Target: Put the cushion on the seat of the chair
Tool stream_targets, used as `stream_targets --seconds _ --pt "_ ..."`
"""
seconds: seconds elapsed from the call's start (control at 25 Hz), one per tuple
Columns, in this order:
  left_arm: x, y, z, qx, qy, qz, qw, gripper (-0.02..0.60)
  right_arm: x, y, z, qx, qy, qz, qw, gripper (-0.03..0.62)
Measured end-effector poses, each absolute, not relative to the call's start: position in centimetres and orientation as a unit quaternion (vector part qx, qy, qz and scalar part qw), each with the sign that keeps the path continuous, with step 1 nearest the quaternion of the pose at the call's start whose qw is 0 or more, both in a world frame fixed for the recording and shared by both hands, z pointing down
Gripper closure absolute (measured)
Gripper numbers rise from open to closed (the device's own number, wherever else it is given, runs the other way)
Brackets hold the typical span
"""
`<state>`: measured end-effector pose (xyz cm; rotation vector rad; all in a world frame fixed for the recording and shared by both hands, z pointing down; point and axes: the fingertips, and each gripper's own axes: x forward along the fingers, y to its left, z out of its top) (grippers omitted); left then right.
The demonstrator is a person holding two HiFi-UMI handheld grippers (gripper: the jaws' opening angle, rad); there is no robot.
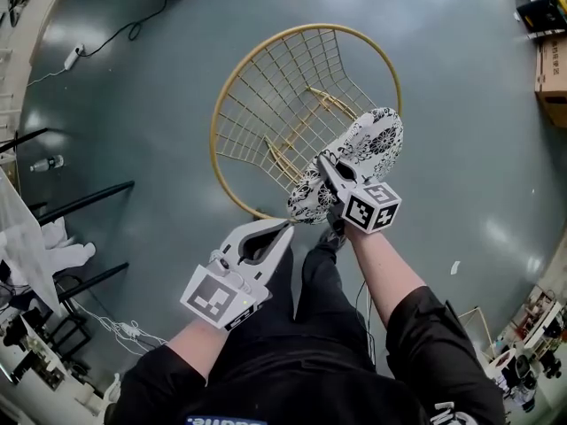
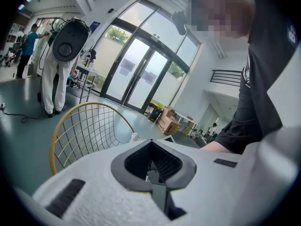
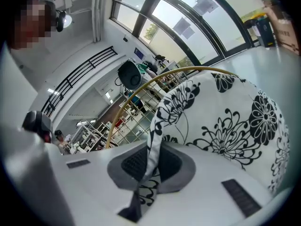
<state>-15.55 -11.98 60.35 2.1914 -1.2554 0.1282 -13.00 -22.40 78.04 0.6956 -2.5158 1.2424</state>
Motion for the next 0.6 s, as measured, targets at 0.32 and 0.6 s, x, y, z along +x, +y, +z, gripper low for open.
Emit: stream_targets --seconds 0.32,0.6 --pt "-18.2 -12.3 62.0 0.819 -0.48 0.051 0.31 0.565 -16.9 -23.7 80.8 0.239 -0.858 0.435 0.129 0.559" --pt "-19.9 -11.1 63.5 0.817 -0.481 0.053 0.313 0.565 -19.8 -24.6 84.5 0.24 -0.848 0.451 0.144 0.559"
